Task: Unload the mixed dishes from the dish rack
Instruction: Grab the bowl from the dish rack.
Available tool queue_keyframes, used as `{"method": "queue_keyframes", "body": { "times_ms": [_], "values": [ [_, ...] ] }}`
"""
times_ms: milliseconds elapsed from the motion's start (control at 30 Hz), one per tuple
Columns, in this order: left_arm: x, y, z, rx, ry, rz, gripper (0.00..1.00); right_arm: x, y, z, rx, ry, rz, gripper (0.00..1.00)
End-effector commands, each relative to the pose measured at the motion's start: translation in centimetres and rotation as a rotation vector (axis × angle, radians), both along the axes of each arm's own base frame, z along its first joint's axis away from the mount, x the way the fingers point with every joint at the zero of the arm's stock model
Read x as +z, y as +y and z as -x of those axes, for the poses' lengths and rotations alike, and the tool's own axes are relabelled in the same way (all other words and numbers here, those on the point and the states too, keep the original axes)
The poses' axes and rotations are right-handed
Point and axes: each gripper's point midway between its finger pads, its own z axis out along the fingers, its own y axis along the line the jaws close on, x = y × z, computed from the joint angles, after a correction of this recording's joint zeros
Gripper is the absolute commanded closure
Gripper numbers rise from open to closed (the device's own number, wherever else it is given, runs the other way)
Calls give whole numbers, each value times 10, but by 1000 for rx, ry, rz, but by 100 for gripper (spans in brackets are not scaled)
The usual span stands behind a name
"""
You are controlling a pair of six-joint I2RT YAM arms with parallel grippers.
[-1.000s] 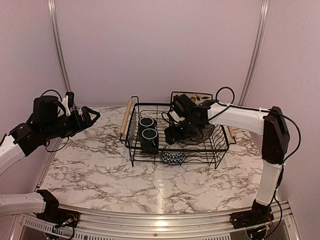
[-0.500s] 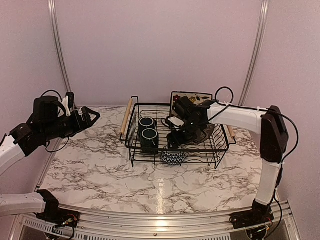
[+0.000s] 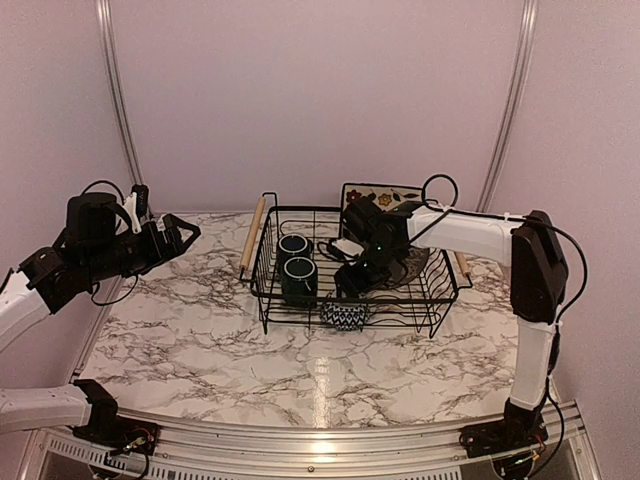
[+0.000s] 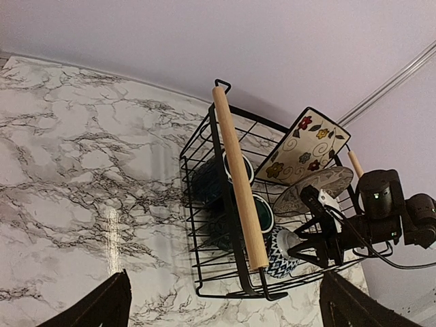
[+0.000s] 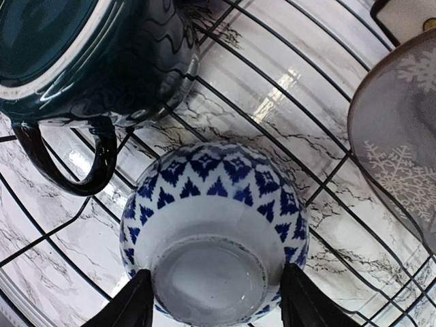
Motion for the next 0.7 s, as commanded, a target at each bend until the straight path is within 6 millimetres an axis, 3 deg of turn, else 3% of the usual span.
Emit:
{"method": "queue_keyframes", "body": {
  "times_ms": [0,333,667],
  "values": [
    [-6,3,4,1,10,-20,1,5,0,-3,4,-10,9,41],
    [-6,2,4,2,10,-19,1,14,0,-5,-13,-39,7,52],
    [-5,1,4,-1,10,-18,1,31,3,-9,-32,-90,-40,54]
  ]
}}
